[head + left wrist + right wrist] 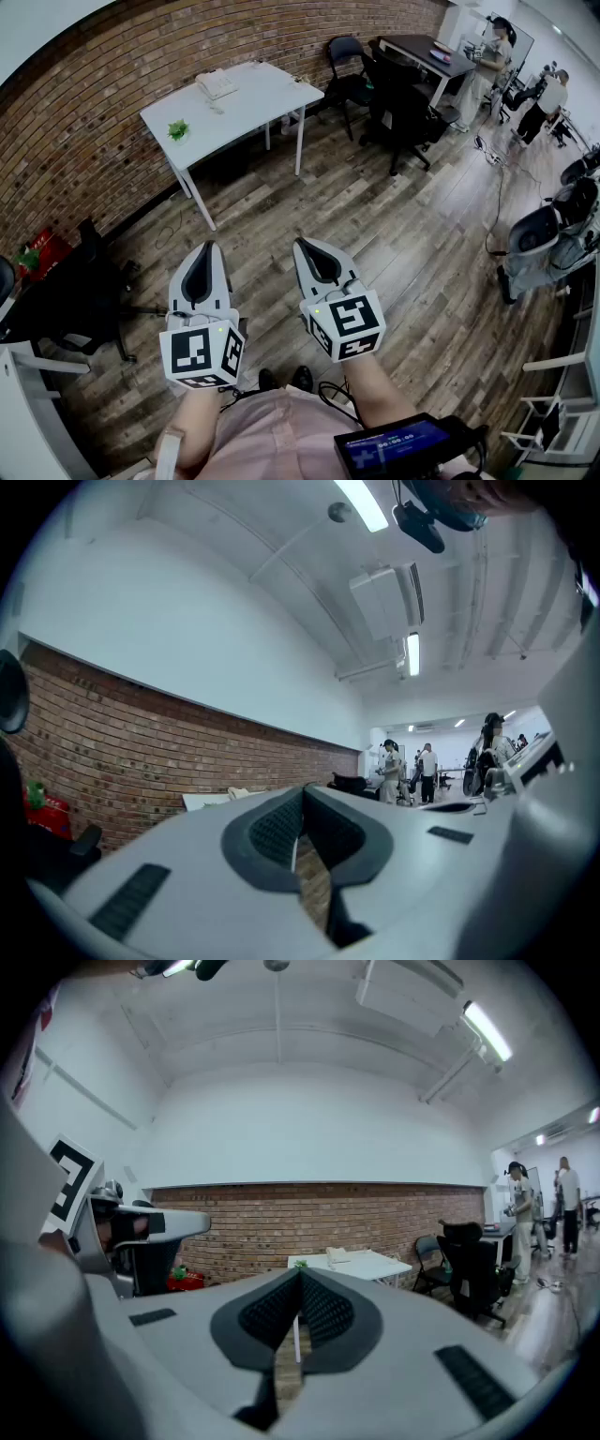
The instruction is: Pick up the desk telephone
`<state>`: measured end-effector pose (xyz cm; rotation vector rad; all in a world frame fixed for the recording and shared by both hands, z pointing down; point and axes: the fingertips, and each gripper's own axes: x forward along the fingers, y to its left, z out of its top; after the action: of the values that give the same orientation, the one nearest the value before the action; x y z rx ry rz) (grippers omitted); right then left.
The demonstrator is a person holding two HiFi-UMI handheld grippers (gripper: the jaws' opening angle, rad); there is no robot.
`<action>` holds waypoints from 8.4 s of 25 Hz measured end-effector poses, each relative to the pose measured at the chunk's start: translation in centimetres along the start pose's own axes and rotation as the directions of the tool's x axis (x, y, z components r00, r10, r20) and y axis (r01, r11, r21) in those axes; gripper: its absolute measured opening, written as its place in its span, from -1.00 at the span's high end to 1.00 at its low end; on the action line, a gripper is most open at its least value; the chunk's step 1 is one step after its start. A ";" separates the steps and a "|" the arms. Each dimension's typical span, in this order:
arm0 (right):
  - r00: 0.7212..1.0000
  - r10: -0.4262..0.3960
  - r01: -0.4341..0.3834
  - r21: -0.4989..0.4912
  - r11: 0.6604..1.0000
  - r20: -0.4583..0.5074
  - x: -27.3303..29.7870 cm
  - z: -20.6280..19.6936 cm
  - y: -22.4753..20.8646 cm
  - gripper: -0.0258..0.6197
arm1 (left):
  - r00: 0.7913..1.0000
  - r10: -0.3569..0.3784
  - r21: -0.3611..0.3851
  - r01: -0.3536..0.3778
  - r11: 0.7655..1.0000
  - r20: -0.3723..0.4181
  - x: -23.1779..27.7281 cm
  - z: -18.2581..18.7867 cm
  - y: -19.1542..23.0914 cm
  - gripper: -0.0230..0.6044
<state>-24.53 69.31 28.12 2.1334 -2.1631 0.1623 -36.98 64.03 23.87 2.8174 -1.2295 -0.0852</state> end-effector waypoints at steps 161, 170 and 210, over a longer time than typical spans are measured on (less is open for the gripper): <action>0.837 0.428 -0.448 0.025 0.894 -0.342 108.8 -1.3 -35.0 -0.03 | 0.875 0.224 -0.309 -0.375 0.874 -0.429 97.2 -21.6 47.4 -0.34; 0.780 0.482 -0.473 0.127 0.872 -0.400 111.1 -5.5 -34.3 -0.20 | 0.846 0.186 -0.341 -0.390 0.855 -0.500 98.9 -26.2 47.9 -0.38; 0.546 0.729 -0.617 0.390 0.683 -0.412 112.3 -9.9 -31.2 -0.17 | 0.790 0.052 -0.483 -0.424 0.766 -0.611 99.9 -29.2 48.3 -0.24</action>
<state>5.08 -40.80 54.36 0.9415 -2.4999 0.9550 -2.13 -40.91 54.52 1.8906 -1.1427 0.3088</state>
